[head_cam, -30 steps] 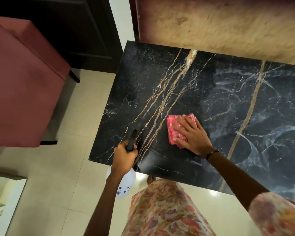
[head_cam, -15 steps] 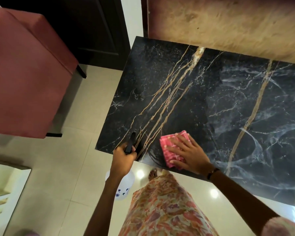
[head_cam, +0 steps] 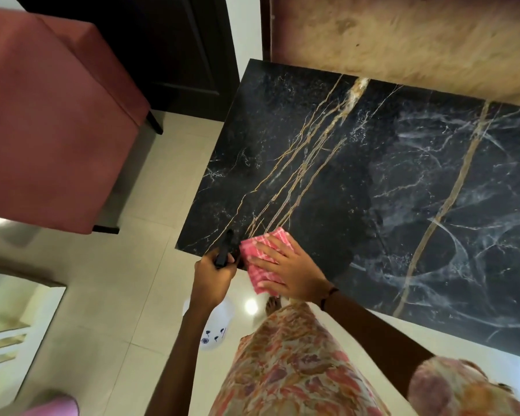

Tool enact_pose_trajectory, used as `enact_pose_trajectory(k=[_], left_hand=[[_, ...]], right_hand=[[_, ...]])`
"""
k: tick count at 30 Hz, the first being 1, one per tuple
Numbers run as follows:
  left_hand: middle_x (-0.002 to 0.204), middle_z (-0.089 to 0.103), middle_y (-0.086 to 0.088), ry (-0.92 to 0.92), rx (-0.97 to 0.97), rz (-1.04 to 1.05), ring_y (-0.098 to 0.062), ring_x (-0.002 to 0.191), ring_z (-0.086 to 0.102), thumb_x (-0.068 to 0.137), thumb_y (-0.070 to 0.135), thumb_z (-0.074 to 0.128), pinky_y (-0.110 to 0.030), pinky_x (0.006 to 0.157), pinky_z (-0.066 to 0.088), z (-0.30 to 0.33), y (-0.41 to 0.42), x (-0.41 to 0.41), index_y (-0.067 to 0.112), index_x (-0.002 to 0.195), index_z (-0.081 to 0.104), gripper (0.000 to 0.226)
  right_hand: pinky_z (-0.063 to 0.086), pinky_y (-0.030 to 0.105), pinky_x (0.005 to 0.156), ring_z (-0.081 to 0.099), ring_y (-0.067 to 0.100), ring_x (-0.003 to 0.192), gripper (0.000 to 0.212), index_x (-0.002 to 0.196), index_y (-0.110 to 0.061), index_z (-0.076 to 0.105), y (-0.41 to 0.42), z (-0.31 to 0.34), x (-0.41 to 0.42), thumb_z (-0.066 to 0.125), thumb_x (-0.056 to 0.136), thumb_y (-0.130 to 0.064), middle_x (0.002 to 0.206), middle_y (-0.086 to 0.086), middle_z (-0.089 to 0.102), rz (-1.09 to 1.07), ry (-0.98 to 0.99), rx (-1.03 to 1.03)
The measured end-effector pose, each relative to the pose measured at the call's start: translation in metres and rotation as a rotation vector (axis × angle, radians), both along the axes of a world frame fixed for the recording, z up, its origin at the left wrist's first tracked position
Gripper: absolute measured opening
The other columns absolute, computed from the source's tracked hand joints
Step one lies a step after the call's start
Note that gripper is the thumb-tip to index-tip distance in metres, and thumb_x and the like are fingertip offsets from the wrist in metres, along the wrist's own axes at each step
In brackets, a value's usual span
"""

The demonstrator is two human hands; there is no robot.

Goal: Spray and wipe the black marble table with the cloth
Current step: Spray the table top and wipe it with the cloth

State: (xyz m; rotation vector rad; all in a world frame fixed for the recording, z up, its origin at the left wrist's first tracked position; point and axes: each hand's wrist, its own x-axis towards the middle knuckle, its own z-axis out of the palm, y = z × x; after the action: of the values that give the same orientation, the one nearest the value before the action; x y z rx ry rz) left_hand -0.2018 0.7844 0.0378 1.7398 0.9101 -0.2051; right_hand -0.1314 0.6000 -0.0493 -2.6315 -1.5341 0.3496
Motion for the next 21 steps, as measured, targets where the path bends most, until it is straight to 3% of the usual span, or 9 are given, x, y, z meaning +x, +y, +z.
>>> enact_pose_trajectory(k=[5, 10, 14, 17, 21], left_hand=[[0.059, 0.052, -0.008, -0.016, -0.019, -0.011, -0.021, 0.050, 0.043, 0.083, -0.002, 0.057, -0.025, 0.052, 0.038, 0.002, -0.004, -0.004, 0.016, 0.072, 0.058, 0.021], [0.060, 0.052, -0.010, -0.017, 0.001, -0.045, -0.025, 0.052, 0.041, 0.083, 0.001, 0.058, -0.032, 0.057, 0.039, -0.001, -0.014, -0.009, 0.011, 0.077, 0.060, 0.012], [0.058, 0.050, -0.011, -0.008, 0.012, -0.087, -0.025, 0.051, 0.038, 0.081, 0.002, 0.059, -0.032, 0.053, 0.037, -0.001, -0.026, -0.011, 0.016, 0.071, 0.058, 0.018], [0.057, 0.050, -0.008, 0.017, 0.010, -0.092, -0.023, 0.051, 0.040, 0.083, 0.004, 0.059, -0.029, 0.052, 0.037, -0.002, -0.036, -0.009, 0.014, 0.074, 0.059, 0.013], [0.058, 0.049, -0.006, 0.045, 0.001, -0.134, -0.019, 0.051, 0.043, 0.088, 0.012, 0.058, -0.031, 0.057, 0.039, 0.000, -0.057, -0.003, 0.007, 0.085, 0.060, 0.006]], right_hand=[[0.007, 0.051, 0.116, 0.030, 0.030, 0.141, 0.062, 0.143, -0.034, 0.036, -0.057, 0.000, 0.023, 0.024, 0.093, -0.068, 0.149, 0.003, 0.042, -0.121, -0.002, -0.047], [0.016, 0.061, 0.115, 0.027, 0.034, 0.142, 0.065, 0.145, -0.031, 0.034, 0.003, 0.003, 0.028, 0.018, 0.093, -0.066, 0.151, 0.006, 0.038, -0.398, 0.052, -0.052], [0.019, 0.060, 0.115, 0.028, 0.034, 0.142, 0.060, 0.144, -0.031, 0.035, 0.013, -0.002, -0.005, 0.023, 0.094, -0.062, 0.151, 0.004, 0.038, -0.212, 0.028, -0.067], [0.011, 0.055, 0.116, 0.026, 0.030, 0.143, 0.060, 0.146, -0.032, 0.031, -0.036, -0.002, -0.025, 0.025, 0.095, -0.064, 0.153, 0.002, 0.034, -0.124, 0.031, -0.057], [0.013, 0.053, 0.113, 0.030, 0.030, 0.140, 0.059, 0.143, -0.033, 0.032, -0.127, 0.002, -0.016, 0.024, 0.094, -0.065, 0.148, 0.004, 0.041, -0.145, -0.039, -0.083]])
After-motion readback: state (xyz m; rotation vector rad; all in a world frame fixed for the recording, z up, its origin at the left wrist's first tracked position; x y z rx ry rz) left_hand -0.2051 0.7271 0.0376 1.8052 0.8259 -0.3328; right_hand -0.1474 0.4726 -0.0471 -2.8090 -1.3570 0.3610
